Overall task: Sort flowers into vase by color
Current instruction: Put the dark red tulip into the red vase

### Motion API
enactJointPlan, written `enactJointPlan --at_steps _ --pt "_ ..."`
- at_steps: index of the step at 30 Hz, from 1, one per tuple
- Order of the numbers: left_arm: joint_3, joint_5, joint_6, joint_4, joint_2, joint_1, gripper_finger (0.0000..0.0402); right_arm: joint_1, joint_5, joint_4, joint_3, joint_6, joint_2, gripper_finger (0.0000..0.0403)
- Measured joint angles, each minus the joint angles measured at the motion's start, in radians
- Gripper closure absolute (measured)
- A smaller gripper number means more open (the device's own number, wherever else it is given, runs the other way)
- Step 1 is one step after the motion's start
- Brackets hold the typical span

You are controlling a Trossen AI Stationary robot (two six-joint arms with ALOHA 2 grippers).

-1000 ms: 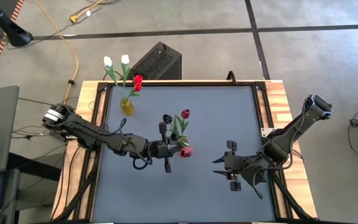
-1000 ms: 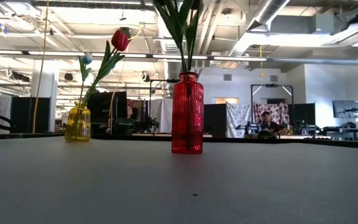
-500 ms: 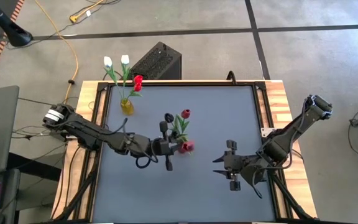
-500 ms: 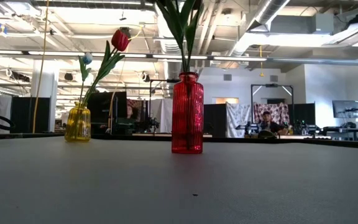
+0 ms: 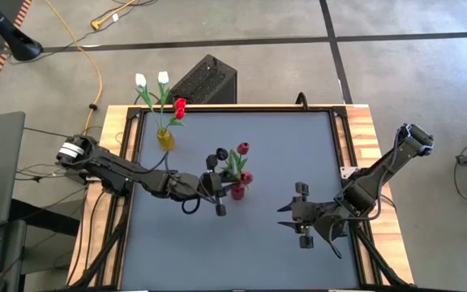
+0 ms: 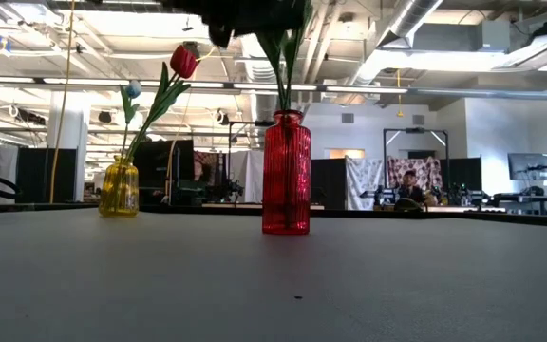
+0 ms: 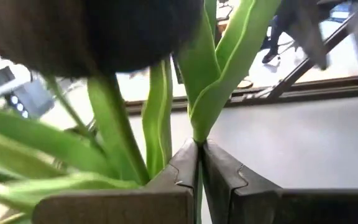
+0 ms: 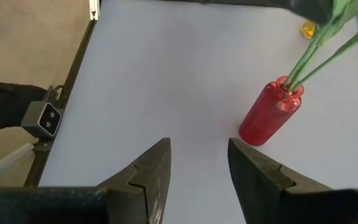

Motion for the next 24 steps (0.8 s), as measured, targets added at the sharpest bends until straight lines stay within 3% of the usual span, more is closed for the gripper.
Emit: enactJointPlan --at_steps 9,24 --pt "-0.064 0.006 -0.073 0.006 0.000 0.022 0.0401 -0.002 0.000 0.004 0.000 0.000 0.000 0.0216" --pt "-0.066 0.141 -0.255 -0.142 -0.001 0.089 0.0401 -0.002 0.000 0.009 0.000 0.000 0.000 0.0216"
